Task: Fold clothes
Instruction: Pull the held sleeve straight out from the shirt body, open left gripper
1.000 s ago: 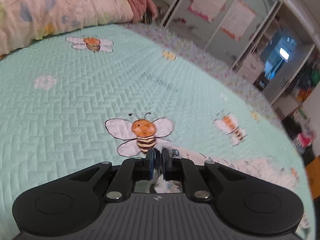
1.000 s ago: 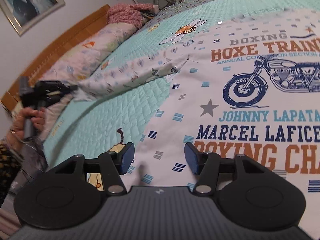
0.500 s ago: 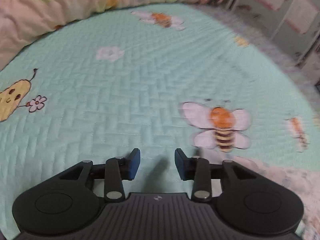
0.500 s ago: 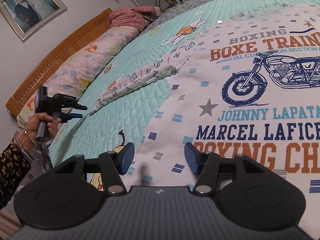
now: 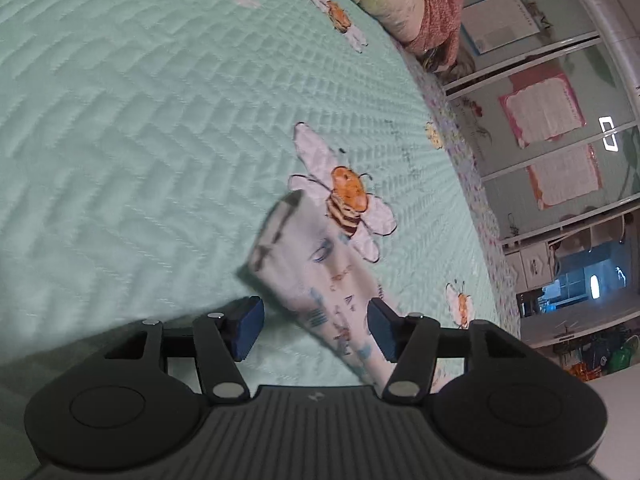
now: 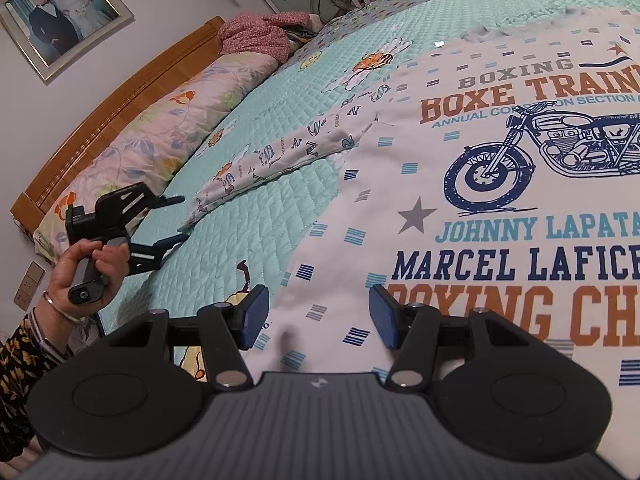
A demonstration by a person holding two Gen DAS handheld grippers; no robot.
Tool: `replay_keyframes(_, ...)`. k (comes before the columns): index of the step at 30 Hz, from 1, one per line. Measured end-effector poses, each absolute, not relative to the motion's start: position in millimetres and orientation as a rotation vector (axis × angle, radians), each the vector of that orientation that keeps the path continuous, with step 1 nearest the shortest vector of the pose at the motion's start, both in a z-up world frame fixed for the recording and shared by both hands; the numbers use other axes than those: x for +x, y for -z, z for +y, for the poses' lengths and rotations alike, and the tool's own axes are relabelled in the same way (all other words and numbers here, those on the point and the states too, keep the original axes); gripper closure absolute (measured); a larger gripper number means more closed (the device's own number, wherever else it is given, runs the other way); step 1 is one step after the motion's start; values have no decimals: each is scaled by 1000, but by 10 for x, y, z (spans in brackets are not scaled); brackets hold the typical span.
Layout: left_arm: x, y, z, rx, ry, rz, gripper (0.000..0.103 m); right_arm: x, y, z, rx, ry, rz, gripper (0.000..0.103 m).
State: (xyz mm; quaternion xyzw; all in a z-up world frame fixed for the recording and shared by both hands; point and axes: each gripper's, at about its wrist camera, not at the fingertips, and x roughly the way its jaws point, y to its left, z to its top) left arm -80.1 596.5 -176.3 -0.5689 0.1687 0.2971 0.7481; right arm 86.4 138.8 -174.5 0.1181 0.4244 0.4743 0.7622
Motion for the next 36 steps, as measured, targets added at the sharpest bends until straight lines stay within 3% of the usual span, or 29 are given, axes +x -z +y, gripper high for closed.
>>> replay_keyframes(2, -740, 1782, 5982, -1255, -666, 347, 46, 861, 1748, 1387, 257, -1032, 922, 45)
replay_keyframes(4, -646, 1755, 6003, -1242, -674, 361, 62, 859, 1748, 1388, 256, -1033, 921, 45)
replay_keyframes(5, -598, 1719, 6012, -1236, -660, 392, 95, 860, 1747, 1389, 254, -1034, 921, 45)
replay_keyframes(6, -567, 1675, 6045, -1246, -631, 409, 100, 863, 1746, 1389, 253, -1035, 922, 45)
replay_keyframes(11, -712, 1123, 5976, -1080, -562, 311, 100, 863, 1747, 1380, 251, -1039, 918, 45)
replay_keyframes(15, -835, 1485, 5995, -1041, -685, 519, 100, 860, 1754, 1373, 256, -1040, 913, 45)
replay_keyframes(17, -1016, 1692, 6029, -1123, -667, 501, 103, 859, 1756, 1371, 257, -1041, 911, 45)
replay_keyframes(22, -1329, 1839, 6045, -1261, -653, 430, 102, 860, 1744, 1375, 247, -1042, 912, 45)
replay_keyframes(23, -1333, 1819, 6040, -1265, -651, 424, 97, 860, 1743, 1376, 246, -1041, 912, 45)
replay_keyframes(27, -1244, 1650, 6028, -1237, -656, 378, 60, 848, 1747, 1377, 244, -1038, 907, 45)
replay_keyframes(30, -1121, 1576, 6150, -1184, -704, 345, 46, 848, 1741, 1384, 236, -1038, 908, 45)
replay_keyframes(36, -728, 1544, 6488, -1046, -663, 449, 46, 863, 1743, 1391, 236, -1040, 913, 45)
